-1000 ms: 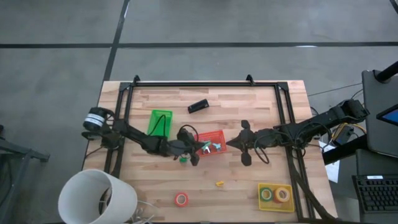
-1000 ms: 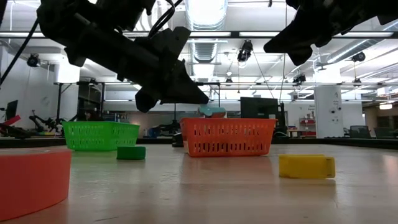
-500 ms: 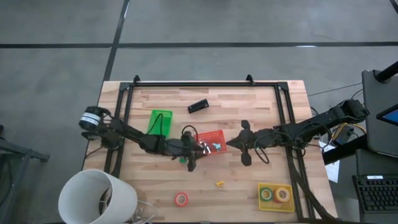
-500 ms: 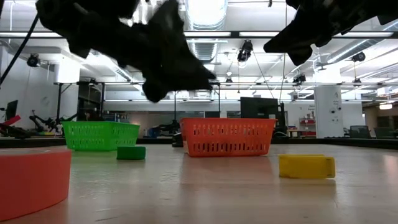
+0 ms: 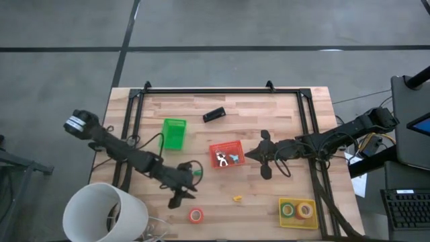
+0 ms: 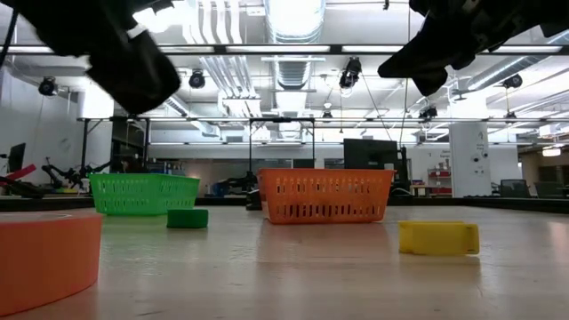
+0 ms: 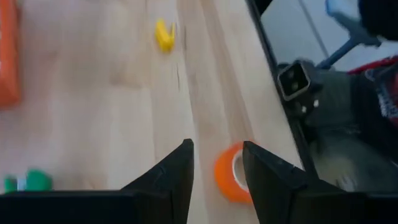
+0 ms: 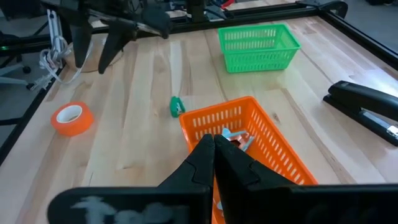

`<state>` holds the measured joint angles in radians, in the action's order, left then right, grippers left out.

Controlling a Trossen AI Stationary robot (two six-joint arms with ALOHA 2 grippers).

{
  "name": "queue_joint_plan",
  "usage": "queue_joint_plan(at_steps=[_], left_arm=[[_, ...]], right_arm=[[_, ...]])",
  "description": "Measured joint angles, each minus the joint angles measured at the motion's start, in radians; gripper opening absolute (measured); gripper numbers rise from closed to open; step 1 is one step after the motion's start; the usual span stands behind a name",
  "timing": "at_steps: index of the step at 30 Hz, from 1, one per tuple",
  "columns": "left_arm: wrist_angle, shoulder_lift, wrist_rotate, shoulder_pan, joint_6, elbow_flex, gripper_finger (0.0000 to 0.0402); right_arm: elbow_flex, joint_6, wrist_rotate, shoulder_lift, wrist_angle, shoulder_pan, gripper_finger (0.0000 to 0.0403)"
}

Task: Pick and place Stapler, Stapler remover, tape
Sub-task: Put the orange tape into the yellow bin

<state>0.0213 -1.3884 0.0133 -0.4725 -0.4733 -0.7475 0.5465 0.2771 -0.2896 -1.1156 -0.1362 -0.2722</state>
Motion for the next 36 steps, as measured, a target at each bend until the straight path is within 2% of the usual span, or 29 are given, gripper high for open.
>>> queue_joint_plan(at_steps=[11, 19, 22, 30, 33, 36], left_arm=[[-0.013, -0.121, -0.052, -0.129, -0.093, -0.033, 0.0140], [-0.015, -0.267, -0.073, -0.131, -0.138, -0.105, 0.0140], [-0.013, -0.318, -0.040, -0.132, -0.145, -0.143, 0.0140], [-0.025, -0.392, -0.023, -0.131, -0.130, -0.185, 0.0139], [-0.042, -0.400, -0.034, -0.130, -0.131, -0.187, 0.0126], [-0.040, -0.403, -0.042, -0.130, -0.130, -0.187, 0.0094]], right_arm=[[0.000, 0.000, 0.000, 0.000, -0.001, 0.000, 0.0008], [0.000, 0.000, 0.000, 0.000, 0.001, 0.000, 0.0008], [0.000, 0.000, 0.000, 0.000, 0.001, 0.000, 0.0008], [-0.001, 0.000, 0.000, 0.000, 0.002, 0.000, 0.0008], [-0.001, 0.000, 0.000, 0.000, 0.001, 0.000, 0.0008], [-0.001, 0.000, 0.000, 0.000, 0.000, 0.000, 0.0008]])
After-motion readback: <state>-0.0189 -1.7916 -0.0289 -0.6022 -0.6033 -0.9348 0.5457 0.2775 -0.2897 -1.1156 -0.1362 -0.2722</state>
